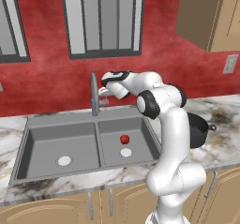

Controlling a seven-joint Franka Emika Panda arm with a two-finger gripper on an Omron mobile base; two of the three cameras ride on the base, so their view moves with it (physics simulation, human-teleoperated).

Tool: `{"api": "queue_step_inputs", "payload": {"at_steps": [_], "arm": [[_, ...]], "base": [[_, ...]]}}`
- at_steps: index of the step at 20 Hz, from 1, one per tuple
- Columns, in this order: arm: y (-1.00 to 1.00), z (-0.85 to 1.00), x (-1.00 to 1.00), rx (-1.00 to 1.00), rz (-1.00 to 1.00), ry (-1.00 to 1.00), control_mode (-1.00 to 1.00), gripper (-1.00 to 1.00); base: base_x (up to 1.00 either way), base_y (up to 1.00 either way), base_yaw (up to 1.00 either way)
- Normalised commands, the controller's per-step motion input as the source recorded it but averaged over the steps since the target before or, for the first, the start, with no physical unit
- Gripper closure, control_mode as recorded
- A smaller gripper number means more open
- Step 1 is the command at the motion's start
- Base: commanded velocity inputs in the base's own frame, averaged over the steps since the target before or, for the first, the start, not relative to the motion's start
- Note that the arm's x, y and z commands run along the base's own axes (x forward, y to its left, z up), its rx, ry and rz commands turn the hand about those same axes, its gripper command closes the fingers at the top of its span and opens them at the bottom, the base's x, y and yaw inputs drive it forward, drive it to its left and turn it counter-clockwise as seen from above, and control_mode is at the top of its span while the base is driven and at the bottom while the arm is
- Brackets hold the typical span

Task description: Dump the bell pepper from the pot into the sink. Then turn on the water and wash the bell pepper. Then turn off the water and put the bell pepper back in the pot.

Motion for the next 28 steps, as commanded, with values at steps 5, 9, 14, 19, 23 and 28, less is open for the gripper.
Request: {"api": "queue_step_inputs", "payload": {"at_steps": [5, 9, 14, 19, 23, 28], "arm": [[-0.8, -0.12, 0.1, 0.02, -0.05, 0.0, -1.0, 1.0], [-0.89, -0.15, 0.05, 0.02, -0.06, 0.0, -1.0, 1.0], [-0.94, -0.17, 0.0, 0.03, -0.07, 0.0, -1.0, 1.0], [-0.98, -0.18, 0.0, 0.04, -0.09, 0.0, -1.0, 1.0], [-1.0, -0.2, 0.0, 0.04, -0.09, 0.0, -1.0, 1.0], [-1.0, -0.22, 0.0, 0.04, -0.1, 0.0, -1.0, 1.0]], "base": [[0.0, 0.0, 0.0], [0.0, 0.0, 0.0], [0.0, 0.0, 0.0], [0.0, 0.0, 0.0], [0.0, 0.0, 0.0], [0.0, 0.0, 0.0]]}}
